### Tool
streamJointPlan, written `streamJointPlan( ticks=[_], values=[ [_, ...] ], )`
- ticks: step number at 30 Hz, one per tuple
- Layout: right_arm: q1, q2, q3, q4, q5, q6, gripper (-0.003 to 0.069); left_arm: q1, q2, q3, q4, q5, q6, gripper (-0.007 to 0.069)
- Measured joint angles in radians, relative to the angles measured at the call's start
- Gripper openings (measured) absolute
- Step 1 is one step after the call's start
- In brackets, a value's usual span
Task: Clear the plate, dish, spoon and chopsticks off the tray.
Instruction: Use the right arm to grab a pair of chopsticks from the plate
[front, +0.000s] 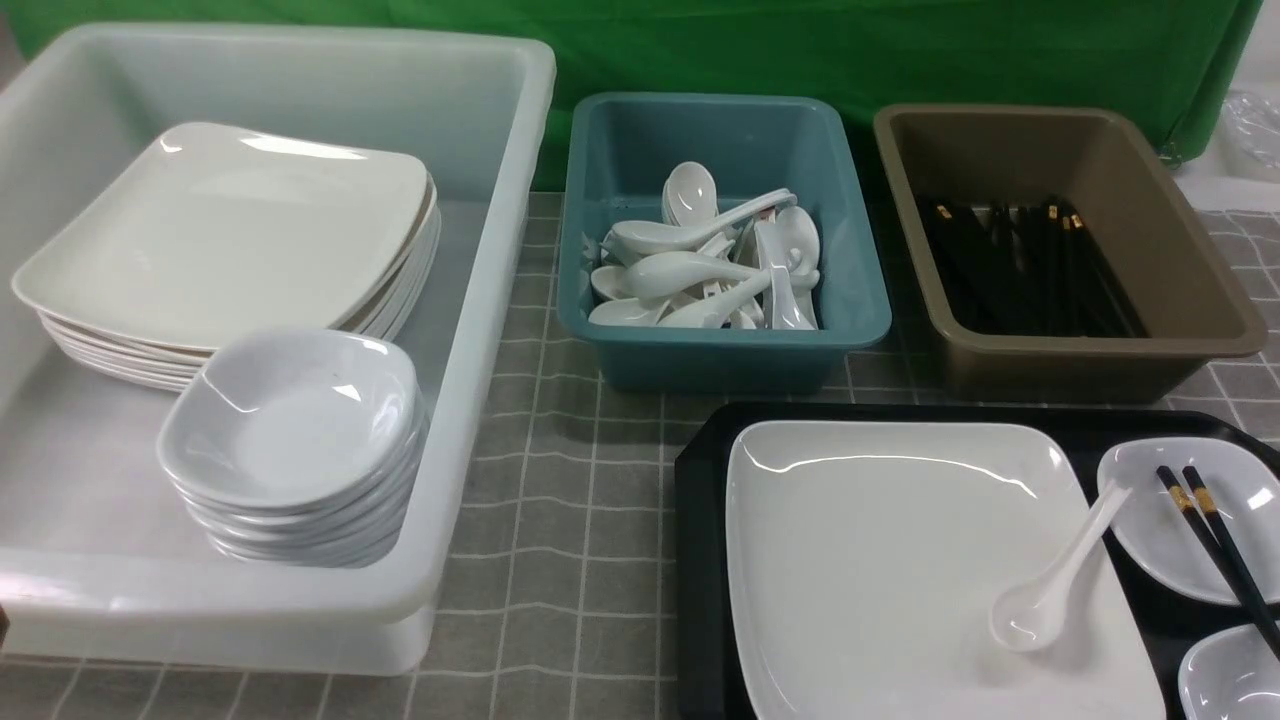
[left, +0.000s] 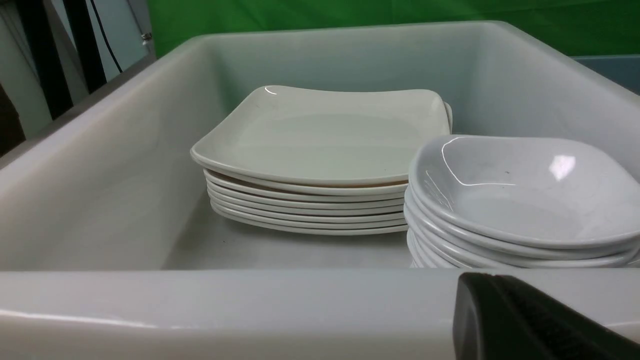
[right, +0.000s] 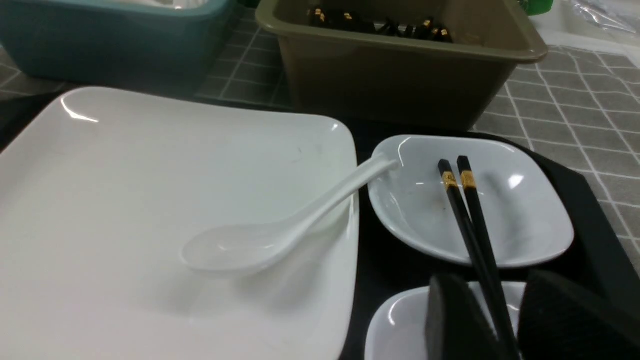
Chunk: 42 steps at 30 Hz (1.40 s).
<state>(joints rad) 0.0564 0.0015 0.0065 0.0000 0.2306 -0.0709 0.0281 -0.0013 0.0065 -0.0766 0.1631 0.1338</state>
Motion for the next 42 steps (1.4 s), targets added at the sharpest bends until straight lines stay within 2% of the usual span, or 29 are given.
streamJointPlan(
  ticks=[6, 10, 13, 19, 27, 32, 34, 39, 40, 42],
  values=[
    [0.000, 0.000, 0.000, 0.000, 0.000, 0.000, 0.0238, 0.000, 0.000, 0.000, -0.007, -0.001, -0.003, 0.0006],
    [0.000, 0.000, 0.000, 0.000, 0.000, 0.000, 0.0238, 0.000, 0.000, 0.000, -0.148, -0.070, -0.058, 0.0006],
    [0.000, 0.000, 0.000, 0.000, 0.000, 0.000, 0.0238, 0.000, 0.000, 0.000, -0.203, -0.148, -0.083, 0.0006],
    [0.000, 0.000, 0.000, 0.000, 0.000, 0.000, 0.0238, 0.000, 0.000, 0.000, -0.231, -0.270, -0.167, 0.0006],
    [0.000, 0.000, 0.000, 0.000, 0.000, 0.000, 0.0238, 0.000, 0.000, 0.000, -0.235, -0.406, -0.211, 0.0006],
    [0.000, 0.000, 0.000, 0.000, -0.008, 0.000, 0.0238, 0.000, 0.000, 0.000, -0.206, -0.733, -0.286, 0.0012],
    [0.000, 0.000, 0.000, 0.000, -0.010, 0.000, 0.0238, 0.000, 0.000, -0.023, -0.185, -0.801, -0.298, 0.0013],
    [0.000, 0.000, 0.001, 0.068, -0.081, 0.056, 0.0238, 0.000, -0.002, -0.180, -0.146, -0.713, -0.319, 0.0015],
    [0.000, 0.000, 0.001, 0.142, -0.178, 0.153, 0.0238, 0.000, 0.002, -0.302, -0.138, -0.596, -0.335, 0.0016],
    [0.000, 0.000, 0.001, 0.192, -0.300, 0.226, 0.0238, 0.000, 0.041, -0.448, -0.130, -0.458, -0.359, 0.0016]
  ],
)
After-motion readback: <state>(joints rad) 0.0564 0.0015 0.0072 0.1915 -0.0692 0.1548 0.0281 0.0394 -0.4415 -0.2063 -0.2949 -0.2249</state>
